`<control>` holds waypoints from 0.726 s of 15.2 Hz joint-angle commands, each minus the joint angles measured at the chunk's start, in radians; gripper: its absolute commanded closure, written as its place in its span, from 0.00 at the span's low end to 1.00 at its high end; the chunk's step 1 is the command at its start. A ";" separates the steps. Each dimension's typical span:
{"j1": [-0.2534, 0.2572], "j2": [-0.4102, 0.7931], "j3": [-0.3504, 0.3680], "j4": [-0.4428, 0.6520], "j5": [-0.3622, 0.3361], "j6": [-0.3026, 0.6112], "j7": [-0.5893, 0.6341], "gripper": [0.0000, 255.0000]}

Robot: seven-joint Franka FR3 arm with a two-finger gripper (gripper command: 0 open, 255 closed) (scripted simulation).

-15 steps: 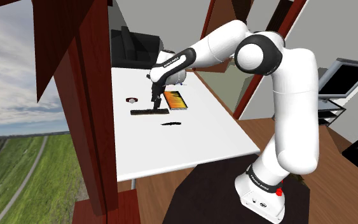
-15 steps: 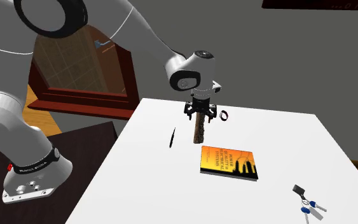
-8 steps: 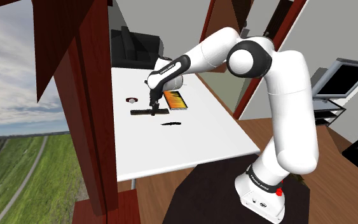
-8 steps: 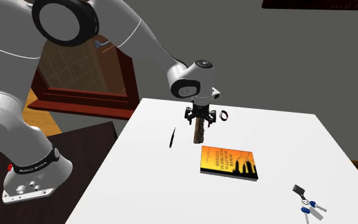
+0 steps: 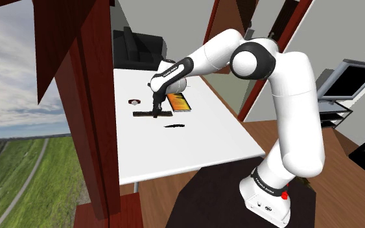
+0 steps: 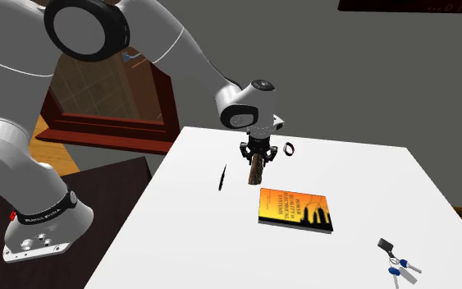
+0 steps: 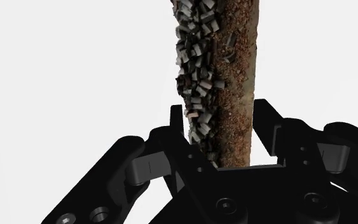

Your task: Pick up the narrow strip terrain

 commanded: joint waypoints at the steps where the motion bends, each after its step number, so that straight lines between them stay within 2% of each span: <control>1: 0.000 0.000 0.000 0.000 0.000 0.000 0.000 1.00; 11: 0.010 -0.067 -0.014 -0.005 -0.017 -0.062 0.017 1.00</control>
